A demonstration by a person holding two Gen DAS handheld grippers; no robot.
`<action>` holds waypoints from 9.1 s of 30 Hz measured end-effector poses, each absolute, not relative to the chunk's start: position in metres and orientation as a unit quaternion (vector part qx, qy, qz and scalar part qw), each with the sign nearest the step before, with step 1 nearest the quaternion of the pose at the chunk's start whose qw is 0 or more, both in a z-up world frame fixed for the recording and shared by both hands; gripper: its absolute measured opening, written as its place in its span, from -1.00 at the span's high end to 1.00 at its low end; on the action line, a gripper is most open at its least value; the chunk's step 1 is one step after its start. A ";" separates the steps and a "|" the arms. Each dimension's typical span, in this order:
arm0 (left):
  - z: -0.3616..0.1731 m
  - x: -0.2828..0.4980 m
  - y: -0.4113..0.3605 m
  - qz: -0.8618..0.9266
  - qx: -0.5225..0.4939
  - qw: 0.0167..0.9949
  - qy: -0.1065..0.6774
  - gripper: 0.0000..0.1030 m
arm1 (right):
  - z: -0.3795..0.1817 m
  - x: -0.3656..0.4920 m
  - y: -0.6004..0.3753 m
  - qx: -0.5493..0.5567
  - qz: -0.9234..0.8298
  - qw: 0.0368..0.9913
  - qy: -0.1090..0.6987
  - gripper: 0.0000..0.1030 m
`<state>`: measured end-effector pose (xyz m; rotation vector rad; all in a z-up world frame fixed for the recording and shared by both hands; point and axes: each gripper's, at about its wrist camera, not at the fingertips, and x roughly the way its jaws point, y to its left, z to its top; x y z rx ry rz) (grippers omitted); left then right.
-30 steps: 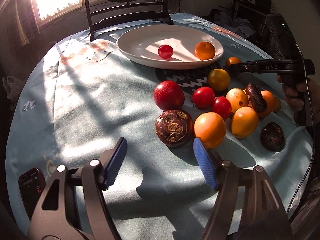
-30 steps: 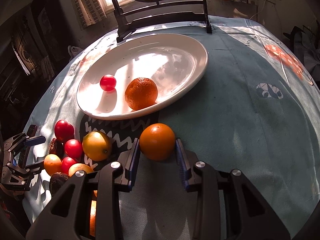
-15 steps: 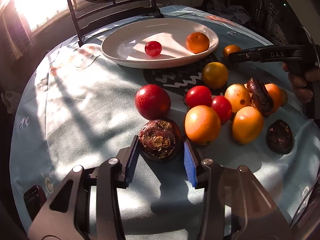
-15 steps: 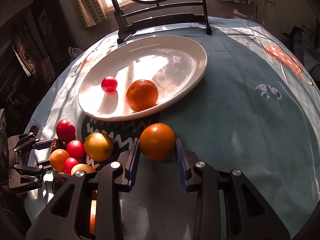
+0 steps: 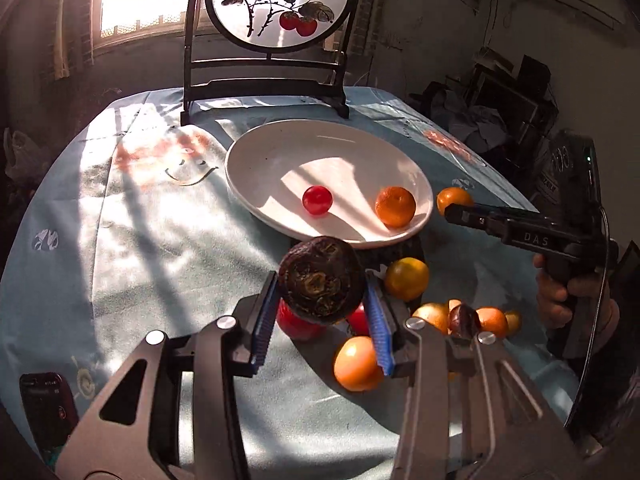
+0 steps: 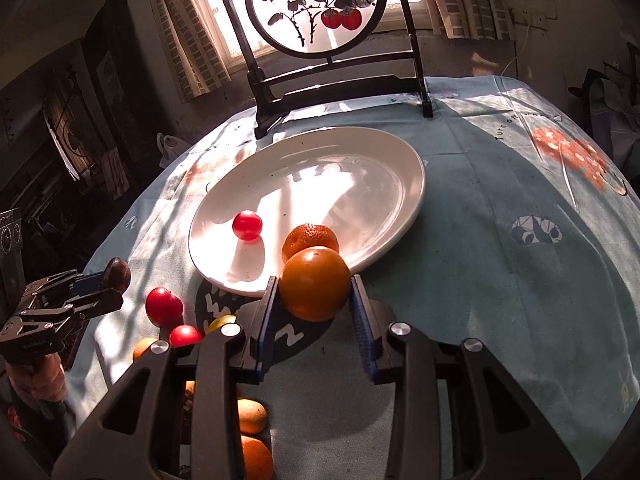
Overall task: Organize fruits
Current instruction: 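Release the orange into the plate with the right tool while the left tool sets the tea cake there, then close the right tool around a dark round fruit in the pile, then release the dark fruit into the plate with the right tool while the left tool places a red fruit there, then close the right tool around the large navel orange, then grasp an orange with the left tool while the right tool holds the navel orange, then release both held oranges into the white plate with both tools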
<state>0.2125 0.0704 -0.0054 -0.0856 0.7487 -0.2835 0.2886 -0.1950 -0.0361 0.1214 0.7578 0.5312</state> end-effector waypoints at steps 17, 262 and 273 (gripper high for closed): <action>-0.021 0.329 0.048 -0.034 -0.016 0.912 0.408 -0.54 | -0.047 0.380 -0.180 0.099 0.248 0.874 0.405 -0.05; -0.011 0.318 0.027 -0.084 -0.041 0.920 0.380 0.27 | -0.036 0.357 -0.186 0.136 0.284 0.873 0.372 0.11; 0.017 0.264 0.041 -0.039 -0.014 0.955 0.295 -0.93 | -0.012 0.315 -0.200 0.127 0.314 0.883 0.325 -0.37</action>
